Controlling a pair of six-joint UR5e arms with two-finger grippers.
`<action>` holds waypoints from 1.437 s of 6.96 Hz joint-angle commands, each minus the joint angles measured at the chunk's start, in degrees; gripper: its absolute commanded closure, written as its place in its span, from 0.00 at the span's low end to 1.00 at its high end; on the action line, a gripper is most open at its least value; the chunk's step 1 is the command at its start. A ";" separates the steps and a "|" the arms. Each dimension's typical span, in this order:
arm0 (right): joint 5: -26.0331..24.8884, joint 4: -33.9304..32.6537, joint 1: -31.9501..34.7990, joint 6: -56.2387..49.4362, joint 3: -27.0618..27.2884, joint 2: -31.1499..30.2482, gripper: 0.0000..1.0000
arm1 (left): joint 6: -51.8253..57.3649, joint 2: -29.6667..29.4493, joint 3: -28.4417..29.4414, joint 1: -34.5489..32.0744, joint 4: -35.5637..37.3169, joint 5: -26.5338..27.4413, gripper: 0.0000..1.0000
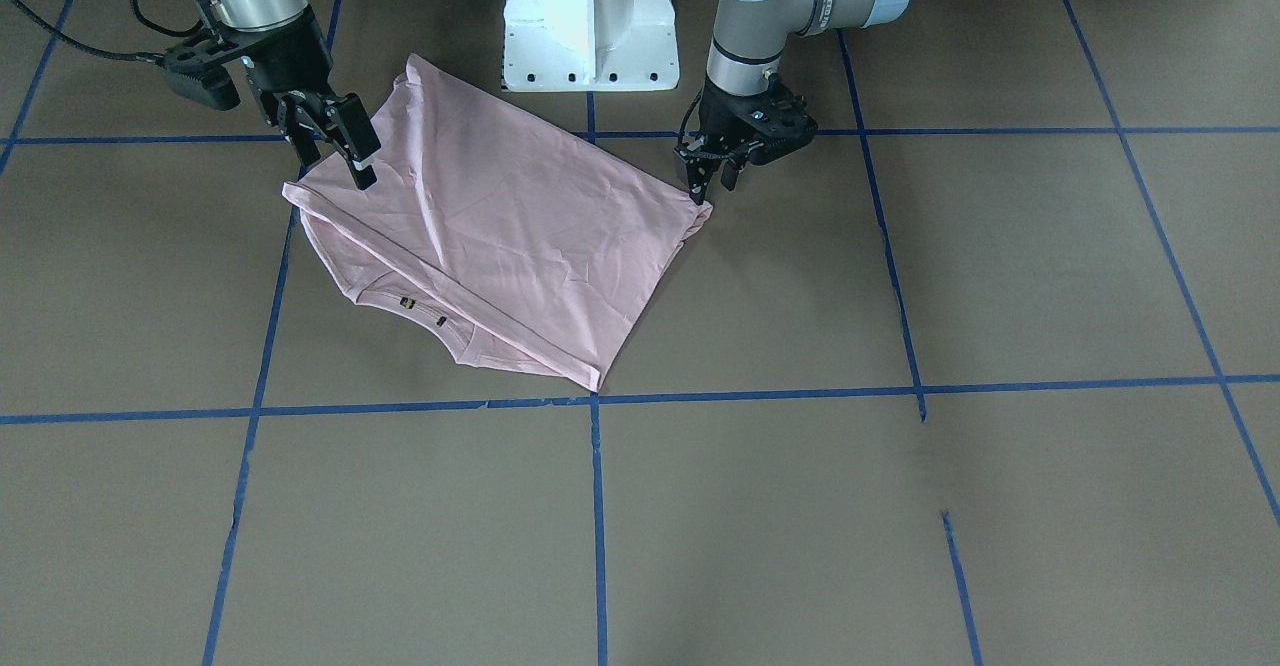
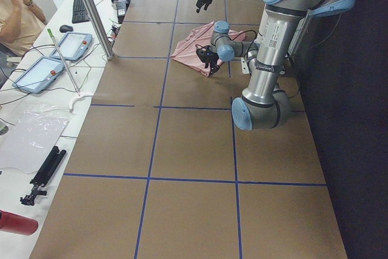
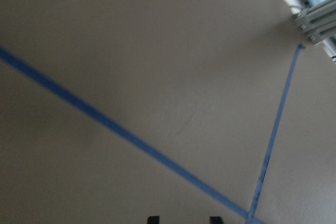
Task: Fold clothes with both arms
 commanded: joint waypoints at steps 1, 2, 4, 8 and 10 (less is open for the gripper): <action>0.03 -0.18 0.05 -0.04 -0.09 -0.08 0.00 | 0.50 -0.67 1.82 -0.04 -1.15 0.16 0.43; 0.03 -0.18 0.05 -0.04 -0.09 -0.16 0.00 | 0.59 -1.63 2.61 -0.04 -1.33 0.33 0.43; -0.32 -0.18 -0.03 -0.04 0.09 0.01 0.00 | 0.50 -1.82 3.49 -0.04 -1.42 0.24 0.43; -0.32 -0.09 -0.12 -0.04 -0.18 0.19 0.00 | 0.42 -1.99 5.33 0.05 -1.78 0.16 0.49; -0.32 -0.18 -0.12 -0.04 -0.18 0.10 0.00 | 0.41 -2.96 5.25 0.05 -1.60 0.16 1.00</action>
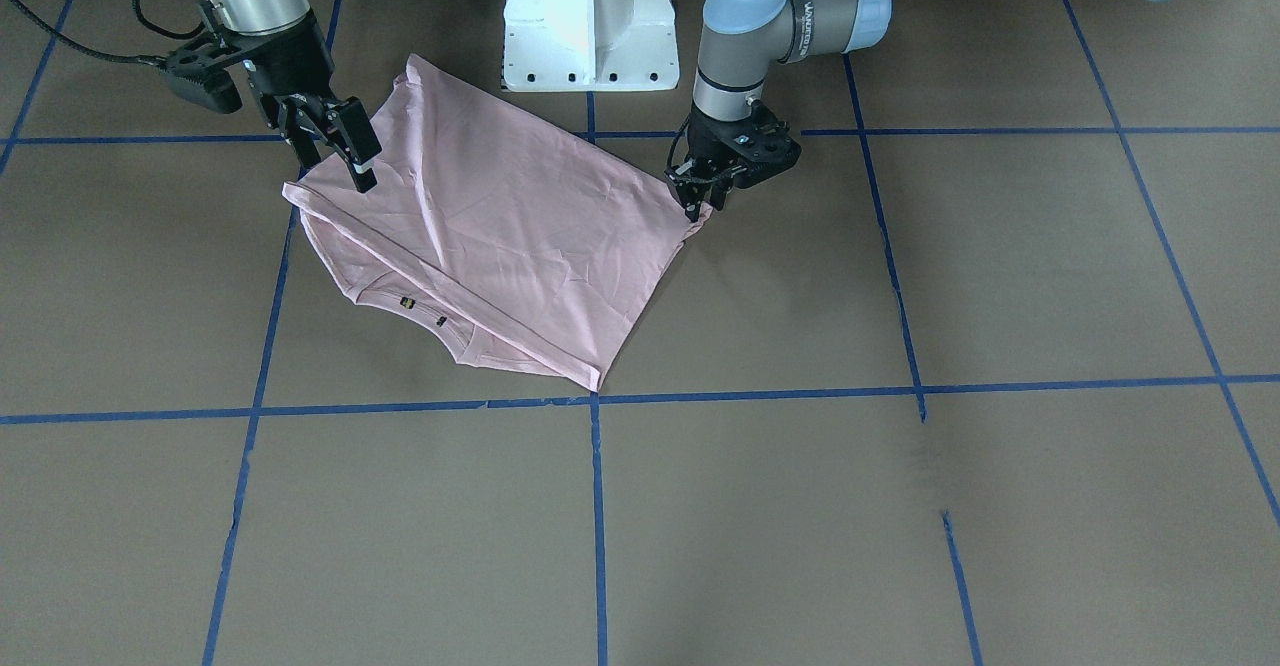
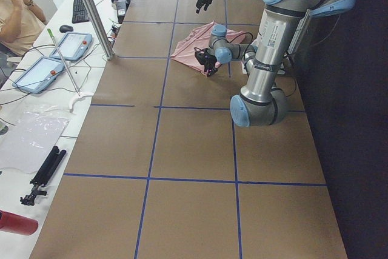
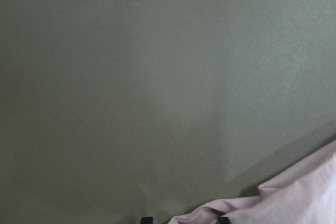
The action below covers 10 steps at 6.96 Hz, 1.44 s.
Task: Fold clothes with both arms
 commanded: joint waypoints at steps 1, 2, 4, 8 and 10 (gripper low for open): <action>-0.10 -0.07 0.01 0.00 0.06 -0.13 0.00 | -0.01 -0.41 0.08 0.00 0.05 -0.01 1.00; -0.18 -0.07 0.10 0.00 0.06 -0.13 0.00 | -0.01 -0.49 -0.96 -0.09 0.22 -0.01 1.00; 0.16 -0.07 0.10 0.00 0.06 -0.57 0.00 | 8.69 0.91 -2.65 -6.73 -1.00 0.08 1.00; 0.78 0.37 0.01 0.44 0.58 -0.22 0.00 | 20.56 -11.74 29.55 -25.11 -31.53 -0.19 1.00; 0.17 0.63 -2.34 0.79 0.41 0.91 0.00 | 20.56 -18.16 43.20 -26.37 -41.57 -0.10 0.76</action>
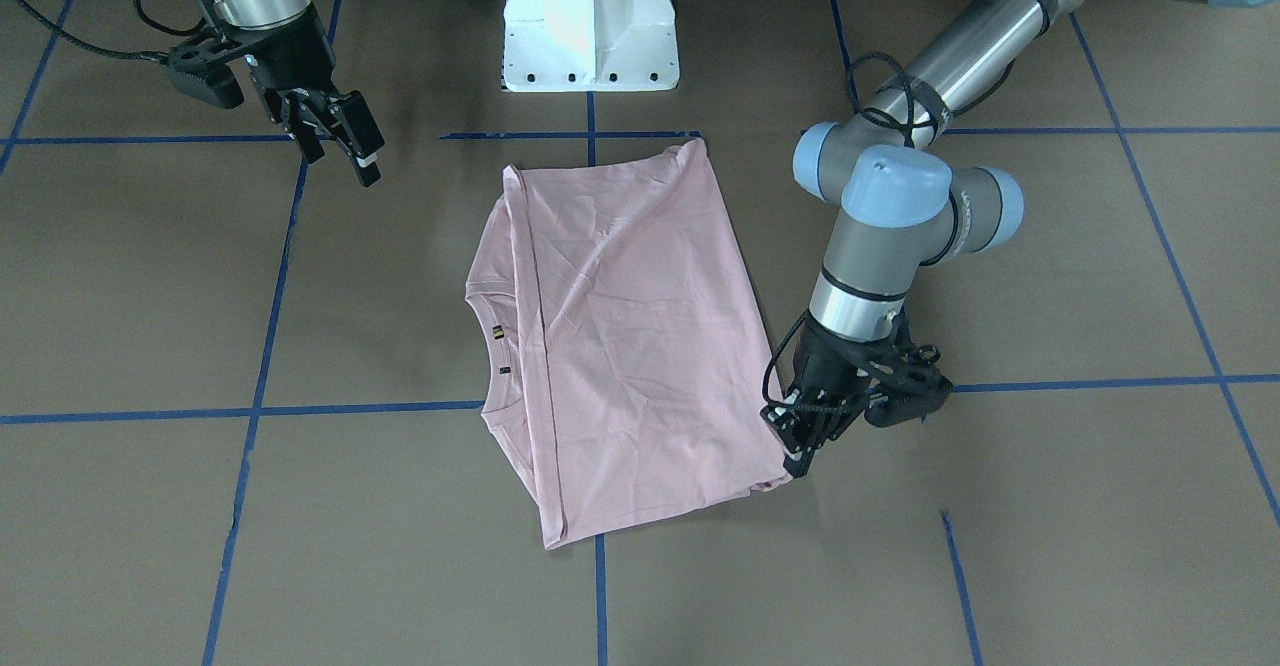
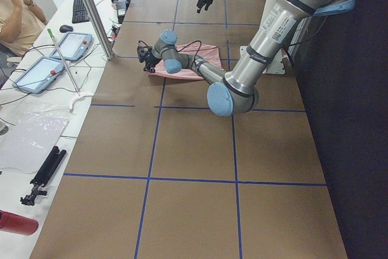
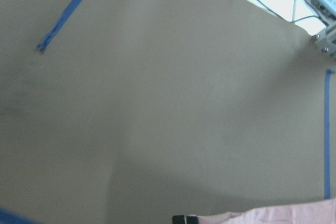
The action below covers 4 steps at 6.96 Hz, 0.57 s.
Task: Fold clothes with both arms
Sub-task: 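Push the shirt edge with the left gripper to straighten it while the right gripper lowers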
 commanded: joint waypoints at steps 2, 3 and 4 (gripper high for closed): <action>-2.40 -2.25 -7.20 4.22 -3.50 9.29 0.00 | 0.17 0.13 0.12 -1.57 -5.45 -0.45 0.58; -2.67 -2.71 -8.53 11.39 -12.06 17.42 0.00 | -0.26 4.59 -5.94 -1.40 -5.36 -0.46 0.57; -5.63 -2.97 -10.64 12.42 -17.19 21.16 0.13 | -0.35 5.16 -7.04 -0.70 -5.27 -0.46 0.53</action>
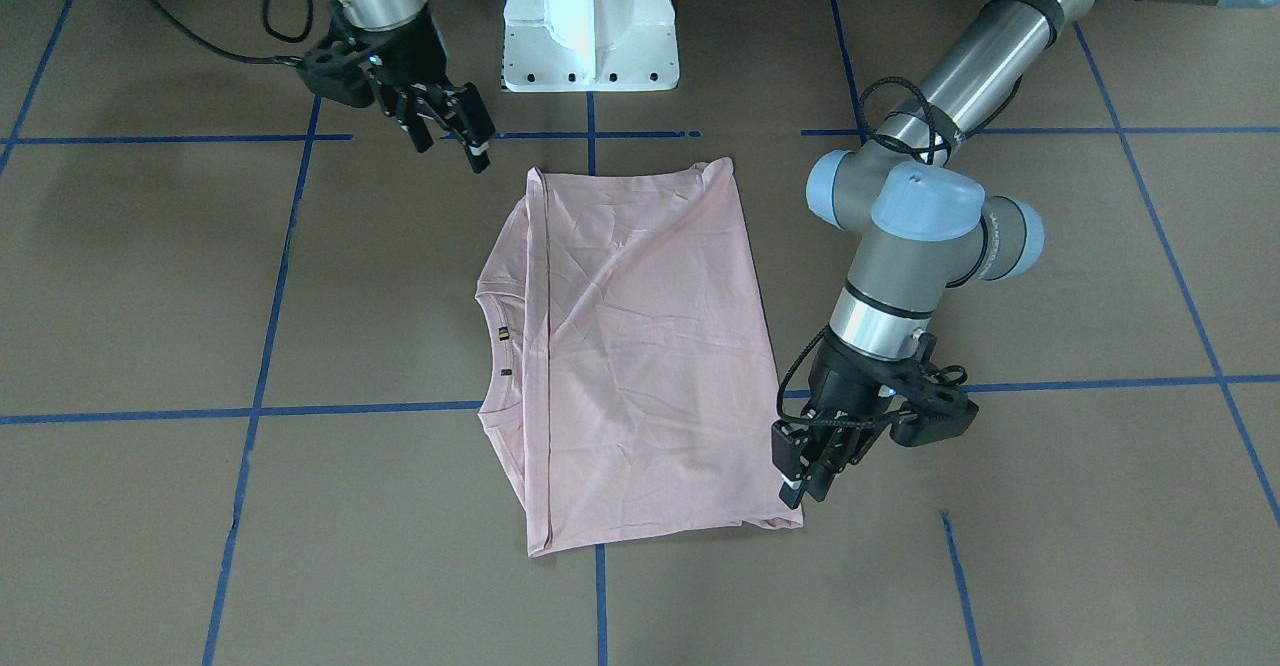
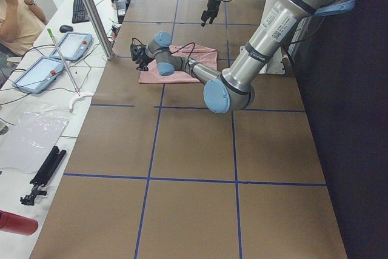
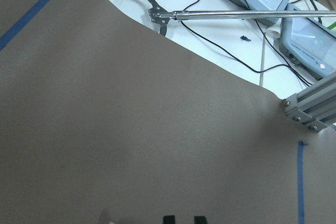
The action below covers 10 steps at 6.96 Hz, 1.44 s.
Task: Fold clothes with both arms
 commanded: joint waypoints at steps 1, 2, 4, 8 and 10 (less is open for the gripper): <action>-3.46 -0.42 -3.44 4.44 -7.21 5.67 0.17 | -0.19 2.31 -2.87 1.12 -0.01 0.05 0.53; -3.56 0.10 -3.71 4.98 -11.31 8.28 0.18 | -0.19 2.92 -3.04 1.21 -0.01 0.05 0.53; -3.56 0.11 -4.94 5.42 -14.07 9.54 0.17 | -1.06 3.01 -3.04 1.21 -0.01 0.13 0.53; -3.83 -0.51 -7.14 5.42 -14.78 8.31 0.22 | -1.60 3.01 -3.48 1.65 -0.09 0.05 0.51; -3.74 -0.51 -7.32 5.42 -14.69 7.52 0.37 | -1.68 3.45 -4.71 1.74 -0.01 0.14 0.51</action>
